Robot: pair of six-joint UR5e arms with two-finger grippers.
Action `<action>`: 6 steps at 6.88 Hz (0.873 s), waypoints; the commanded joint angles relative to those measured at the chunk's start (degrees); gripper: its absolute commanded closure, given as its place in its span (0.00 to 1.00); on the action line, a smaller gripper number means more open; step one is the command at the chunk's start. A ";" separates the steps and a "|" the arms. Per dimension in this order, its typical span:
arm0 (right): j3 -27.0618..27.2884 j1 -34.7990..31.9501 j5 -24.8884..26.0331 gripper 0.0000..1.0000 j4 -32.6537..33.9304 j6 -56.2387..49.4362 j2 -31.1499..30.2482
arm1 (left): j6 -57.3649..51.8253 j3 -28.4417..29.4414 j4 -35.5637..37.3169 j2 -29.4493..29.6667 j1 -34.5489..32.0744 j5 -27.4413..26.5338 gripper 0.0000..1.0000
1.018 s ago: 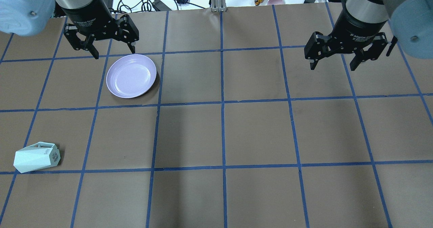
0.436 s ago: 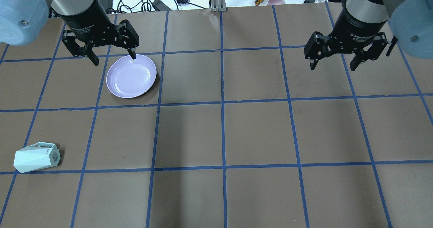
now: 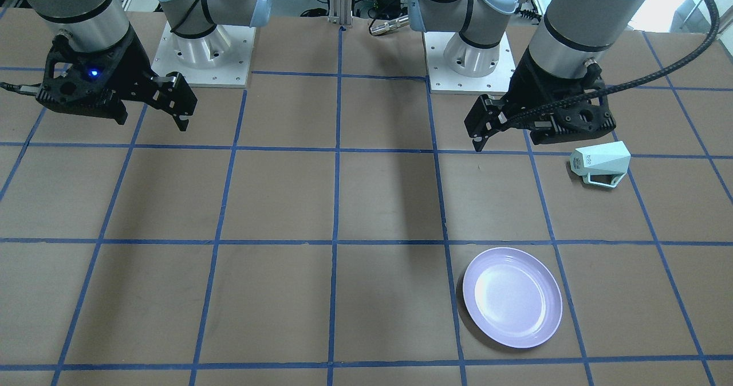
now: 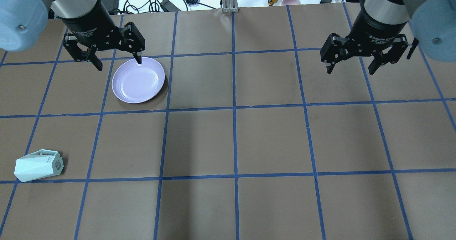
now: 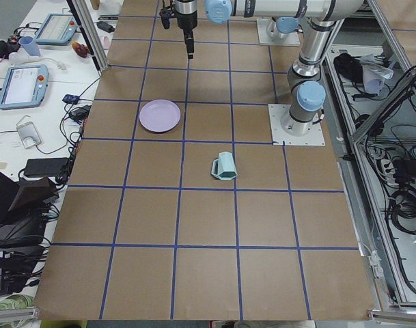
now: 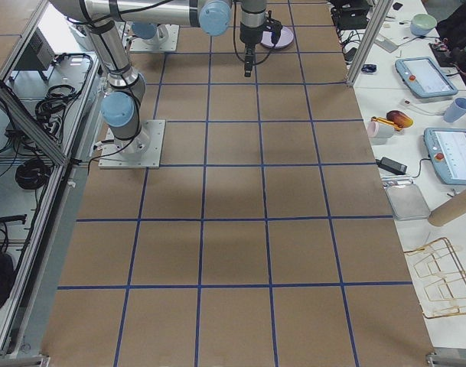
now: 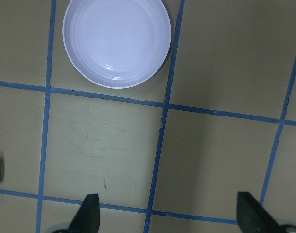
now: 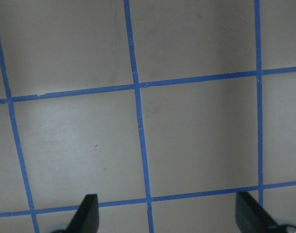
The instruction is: Flip cup and place on plate
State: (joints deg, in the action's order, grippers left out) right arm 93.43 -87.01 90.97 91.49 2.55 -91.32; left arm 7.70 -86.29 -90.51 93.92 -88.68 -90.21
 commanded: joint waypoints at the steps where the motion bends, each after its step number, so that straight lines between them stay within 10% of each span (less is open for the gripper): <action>1: 0.00 0.00 0.00 0.00 0.00 0.00 0.00 | -0.06 -0.11 -0.02 -0.06 0.00 0.04 0.00; 6: 0.00 0.00 -0.09 0.00 0.00 0.00 0.00 | -0.14 -0.11 -0.46 0.03 4.54 -0.67 0.00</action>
State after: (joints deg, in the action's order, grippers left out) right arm 93.43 -87.01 90.95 91.49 2.55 -91.32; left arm 7.65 -86.39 -91.03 93.91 -86.68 -90.90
